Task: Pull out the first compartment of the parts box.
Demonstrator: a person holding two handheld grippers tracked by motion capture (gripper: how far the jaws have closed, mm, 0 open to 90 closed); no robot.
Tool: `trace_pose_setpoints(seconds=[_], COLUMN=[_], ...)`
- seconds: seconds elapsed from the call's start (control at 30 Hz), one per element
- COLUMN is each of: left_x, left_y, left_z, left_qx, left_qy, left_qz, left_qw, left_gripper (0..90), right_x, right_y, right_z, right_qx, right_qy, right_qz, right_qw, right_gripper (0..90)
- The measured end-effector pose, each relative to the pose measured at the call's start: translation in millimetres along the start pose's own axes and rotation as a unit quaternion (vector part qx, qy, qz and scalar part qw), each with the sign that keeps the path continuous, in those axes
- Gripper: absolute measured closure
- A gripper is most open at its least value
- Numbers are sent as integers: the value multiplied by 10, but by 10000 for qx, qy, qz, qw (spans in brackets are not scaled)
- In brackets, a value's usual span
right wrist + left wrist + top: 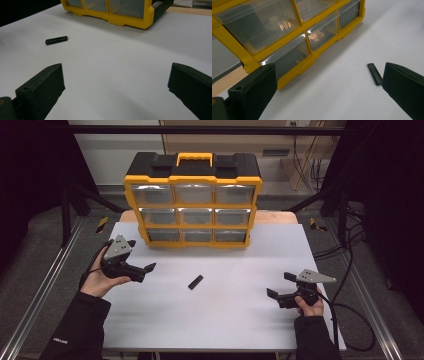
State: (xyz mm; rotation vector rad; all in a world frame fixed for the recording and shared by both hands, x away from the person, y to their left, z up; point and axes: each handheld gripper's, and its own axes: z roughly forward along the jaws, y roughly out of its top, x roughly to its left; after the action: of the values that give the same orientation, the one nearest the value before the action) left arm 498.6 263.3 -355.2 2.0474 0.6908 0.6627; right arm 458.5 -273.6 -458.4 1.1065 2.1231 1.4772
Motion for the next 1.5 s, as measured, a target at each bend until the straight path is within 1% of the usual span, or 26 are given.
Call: trace_pose_setpoints(seconds=[0.2, 0.23, 0.3, 0.33, 0.6, 0.8, 0.97, 1.1, 1.17, 1.5], left_x=[16, 24, 21, 30, 32, 37, 44, 53, 57, 79], left_y=[48, 70, 78, 102, 177, 234, 261, 301, 310, 409], left_z=[3, 3, 4, 5, 4, 7, 10, 10, 10, 12], left_qx=[35, 29, 59, 57, 66, 152, 175, 172, 165, 186], left_qy=[29, 70, 50, 95, 131, 177, 199, 237, 242, 336], left_qz=[69, 143, 123, 193, 277, 387, 423, 506, 517, 721], left_qw=[10000, 9999, 9999, 9998, 9995, 9990, 9988, 9983, 9982, 9967], left_gripper=[0, 0, 0, 0, 0, 0, 0, 0, 0, 0], right_x=[0, 0, 0, 0, -2, -2, -2, -1, -1, -1], right_y=[-1, -1, -1, -2, -1, -1, -1, -2, -2, -2], right_z=[3, 2, 3, 3, 1, 2, 2, 5, 4, 6], right_qx=[13, 13, 12, 16, 9, 13, 14, 23, 21, 26], right_qy=[0, 2, 1, -1, -1, -1, -6, 11, 12, 11], right_qz=[1, -1, -3, 1, 2, -4, -2, -9, -5, -12], right_qw=[10000, 10000, 10000, 10000, 10000, 10000, 10000, 10000, 10000, 10000], right_gripper=[8, 8, 8, 8, 8, 8, 8, 8, 8, 8])
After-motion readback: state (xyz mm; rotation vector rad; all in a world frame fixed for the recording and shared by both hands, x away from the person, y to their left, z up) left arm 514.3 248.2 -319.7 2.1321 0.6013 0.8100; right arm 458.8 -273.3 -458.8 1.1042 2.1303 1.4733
